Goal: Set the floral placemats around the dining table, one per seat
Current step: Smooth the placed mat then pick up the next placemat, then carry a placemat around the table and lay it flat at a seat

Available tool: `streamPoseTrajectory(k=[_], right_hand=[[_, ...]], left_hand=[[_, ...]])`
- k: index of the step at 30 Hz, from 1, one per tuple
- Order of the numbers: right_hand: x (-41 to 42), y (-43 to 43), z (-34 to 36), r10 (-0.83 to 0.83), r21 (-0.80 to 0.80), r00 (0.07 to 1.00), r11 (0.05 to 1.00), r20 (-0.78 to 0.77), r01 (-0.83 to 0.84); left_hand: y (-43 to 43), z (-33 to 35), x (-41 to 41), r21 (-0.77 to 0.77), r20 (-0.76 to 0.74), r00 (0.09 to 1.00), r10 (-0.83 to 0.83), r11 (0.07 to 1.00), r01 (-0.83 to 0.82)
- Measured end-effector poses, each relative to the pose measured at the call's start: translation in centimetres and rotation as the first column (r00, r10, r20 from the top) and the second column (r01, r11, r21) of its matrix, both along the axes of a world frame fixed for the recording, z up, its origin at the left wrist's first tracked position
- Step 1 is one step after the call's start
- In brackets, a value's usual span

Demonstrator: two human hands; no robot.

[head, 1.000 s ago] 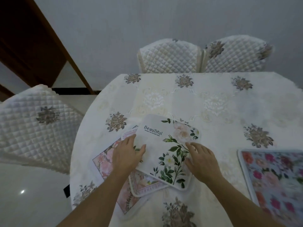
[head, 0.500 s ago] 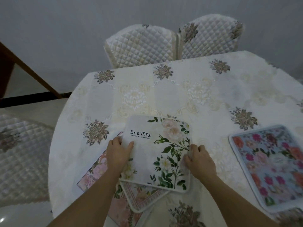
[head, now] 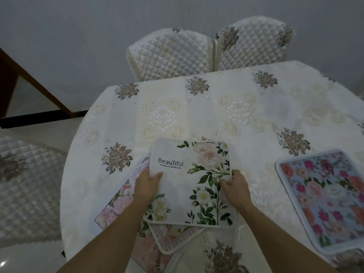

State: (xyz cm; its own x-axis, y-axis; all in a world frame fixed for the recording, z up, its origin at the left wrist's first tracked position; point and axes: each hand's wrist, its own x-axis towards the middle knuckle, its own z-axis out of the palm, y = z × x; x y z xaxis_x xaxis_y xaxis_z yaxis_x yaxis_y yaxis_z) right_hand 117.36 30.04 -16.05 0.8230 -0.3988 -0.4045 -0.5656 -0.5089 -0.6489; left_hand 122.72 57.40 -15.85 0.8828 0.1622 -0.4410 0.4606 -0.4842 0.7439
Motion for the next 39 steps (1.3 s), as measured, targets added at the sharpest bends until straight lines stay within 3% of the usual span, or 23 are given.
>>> streamPoseTrajectory(k=[5, 14, 20, 31, 39], right_hand=[[0.3, 0.6, 2.1, 0.022, 0.163, 0.999, 0.986, 0.037, -0.028], [0.8, -0.4, 6.9, 0.024, 0.236, 0.982, 0.969, 0.187, -0.068], [-0.2, -0.3, 9.5, 0.019, 0.227, 0.964, 0.970, 0.265, -0.082], [-1.8, 1.4, 11.0, 0.037, 0.099, 0.939, 0.992, 0.342, -0.075], [-1.4, 3.9, 11.6, 0.229, 0.084, 0.899, 0.957, 0.374, -0.279]], left_hand=[[-0.2, 1.5, -1.1, -0.131, 0.043, 0.998, 0.047, 0.990, -0.041], [1.1, 6.2, -2.7, -0.254, 0.178, 0.979, 0.105, 0.966, -0.057], [2.0, 8.3, -3.6, -0.159, 0.248, 0.967, -0.056, 0.982, 0.098], [3.8, 8.1, -5.1, -0.262, 0.339, 0.940, 0.046, 0.964, 0.047], [6.0, 9.7, -10.5, -0.230, 0.367, 0.897, 0.246, 0.959, -0.168]])
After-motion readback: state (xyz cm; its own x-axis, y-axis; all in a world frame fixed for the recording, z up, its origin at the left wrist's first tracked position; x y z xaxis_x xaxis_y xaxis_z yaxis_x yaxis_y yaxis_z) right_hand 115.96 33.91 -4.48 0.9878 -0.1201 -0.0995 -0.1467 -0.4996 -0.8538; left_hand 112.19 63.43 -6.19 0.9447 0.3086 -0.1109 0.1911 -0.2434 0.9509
